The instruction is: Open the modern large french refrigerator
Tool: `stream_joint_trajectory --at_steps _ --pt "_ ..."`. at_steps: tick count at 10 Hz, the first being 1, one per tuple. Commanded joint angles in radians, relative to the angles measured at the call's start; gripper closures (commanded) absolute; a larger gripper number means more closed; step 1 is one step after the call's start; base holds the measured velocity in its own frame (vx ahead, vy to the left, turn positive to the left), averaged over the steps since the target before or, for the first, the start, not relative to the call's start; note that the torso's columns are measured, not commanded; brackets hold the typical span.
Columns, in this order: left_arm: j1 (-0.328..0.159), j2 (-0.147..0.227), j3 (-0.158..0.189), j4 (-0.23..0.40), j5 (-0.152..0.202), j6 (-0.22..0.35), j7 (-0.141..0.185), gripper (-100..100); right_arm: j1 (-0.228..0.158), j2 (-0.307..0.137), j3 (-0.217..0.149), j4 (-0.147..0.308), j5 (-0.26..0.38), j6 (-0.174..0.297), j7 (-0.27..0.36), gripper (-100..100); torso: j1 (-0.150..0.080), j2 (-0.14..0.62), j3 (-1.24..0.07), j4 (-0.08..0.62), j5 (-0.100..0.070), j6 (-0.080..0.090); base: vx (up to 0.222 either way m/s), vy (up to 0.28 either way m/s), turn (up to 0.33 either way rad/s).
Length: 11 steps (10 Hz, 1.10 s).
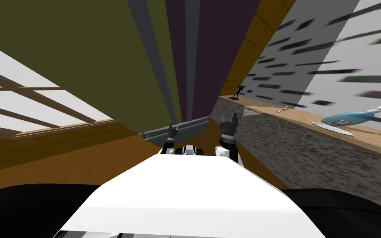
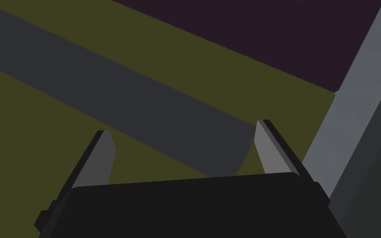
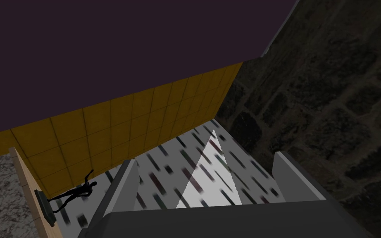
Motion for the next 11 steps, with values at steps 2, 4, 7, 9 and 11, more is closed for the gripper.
stream_joint_trajectory --at_steps 2,4,7,9,11 --pt "-0.032 -0.001 -0.044 0.094 0.012 -0.058 0.019 -100 0.000 0.000 0.000 0.000 0.000 0.000 0.000 0 0.002 -0.001 -0.001 0.000 0.000 0.000 0.123 -0.059 0.049" --pt "-0.051 -0.005 -0.069 0.148 0.019 -0.090 0.030 -100 0.000 0.000 0.000 0.000 0.000 0.000 0.000 0 0.000 -0.001 -0.001 0.000 0.000 0.000 0.121 -0.076 0.060" --pt "-0.077 -0.023 -0.104 0.224 0.028 -0.136 0.045 -100 0.000 0.000 0.000 0.000 0.000 0.000 0.000 0 0.001 -0.003 -0.002 -0.001 0.000 0.000 0.112 -0.063 0.034" --pt "-0.092 -0.042 -0.124 0.266 0.033 -0.162 0.053 -100 0.000 0.000 0.000 0.000 0.000 0.000 0.000 0 0.001 0.000 0.000 0.000 0.000 0.000 0.106 -0.065 0.035" --pt "-0.107 -0.087 -0.144 0.310 0.039 -0.188 0.062 -100 0.000 0.000 0.000 0.000 0.000 0.000 0.000 0 0.002 0.001 0.000 0.000 0.000 0.000 0.088 -0.051 0.041"
